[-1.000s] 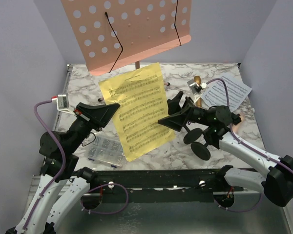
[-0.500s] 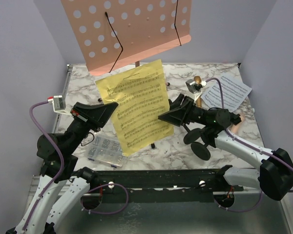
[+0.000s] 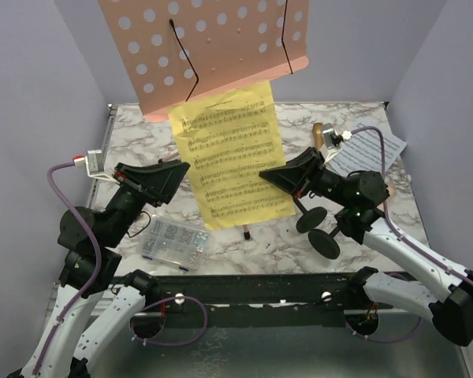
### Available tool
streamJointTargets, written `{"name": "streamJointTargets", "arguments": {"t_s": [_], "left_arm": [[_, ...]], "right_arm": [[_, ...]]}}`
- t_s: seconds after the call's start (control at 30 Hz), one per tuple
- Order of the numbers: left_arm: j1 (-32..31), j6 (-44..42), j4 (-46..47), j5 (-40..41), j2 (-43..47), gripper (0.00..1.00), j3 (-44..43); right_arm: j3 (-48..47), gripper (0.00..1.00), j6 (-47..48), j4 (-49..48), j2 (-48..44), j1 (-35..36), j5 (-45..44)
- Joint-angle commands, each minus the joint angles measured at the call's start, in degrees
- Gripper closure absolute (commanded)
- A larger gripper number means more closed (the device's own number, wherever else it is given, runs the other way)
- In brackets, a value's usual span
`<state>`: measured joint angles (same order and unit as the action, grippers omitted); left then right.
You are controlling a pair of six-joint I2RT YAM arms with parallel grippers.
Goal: Set up the instrument practice props
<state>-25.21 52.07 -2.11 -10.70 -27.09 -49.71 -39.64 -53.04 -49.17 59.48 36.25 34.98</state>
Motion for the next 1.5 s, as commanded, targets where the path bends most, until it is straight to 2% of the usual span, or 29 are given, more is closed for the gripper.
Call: {"name": "streamJointTargets", "arguments": {"t_s": [0.0, 0.17, 0.3, 0.47, 0.73, 1.0, 1.27, 1.47], "left_arm": [[0.08, -6.55, -10.53, 7.35, -1.74, 0.25, -5.76], [0.08, -4.38, -11.32, 12.92, -5.94, 0.22, -11.0], [0.08, -3.66, -11.38, 15.51, -11.17, 0.22, -17.0], [0.05, -1.92, -10.87, 16.35, -18.03, 0.22, -24.86], [0.08, 1.01, -10.05, 13.68, -28.02, 0.24, -34.21], [0.08, -1.45, -5.8, 14.6, -33.29, 0.38, -38.84], [0.08, -1.01, -2.5, 15.22, -36.03, 0.46, -39.86], [0.08, -1.21, -1.3, 13.96, -38.07, 0.61, -41.22]], "right_arm": [[-7.5, 0.99, 21.87, 21.24, -4.51, -0.21, -8.92], [-16.25, 0.99, 29.47, 32.31, -5.46, -0.17, -11.53], [-19.91, 0.99, 33.12, 34.29, -6.08, -0.26, -16.11], [-33.39, 0.99, 35.1, 44.62, 1.16, -0.21, -19.28], [-43.11, 0.99, 33.94, 45.05, 7.65, -0.21, -24.45], [-52.55, 0.99, 34.03, 43.45, 12.86, -0.82, -26.7], [-58.71, 0.99, 35.29, 43.35, 17.16, -1.89, -26.94], [-60.18, 1.0, 36.28, 40.84, 19.44, -2.76, -23.59]]}}
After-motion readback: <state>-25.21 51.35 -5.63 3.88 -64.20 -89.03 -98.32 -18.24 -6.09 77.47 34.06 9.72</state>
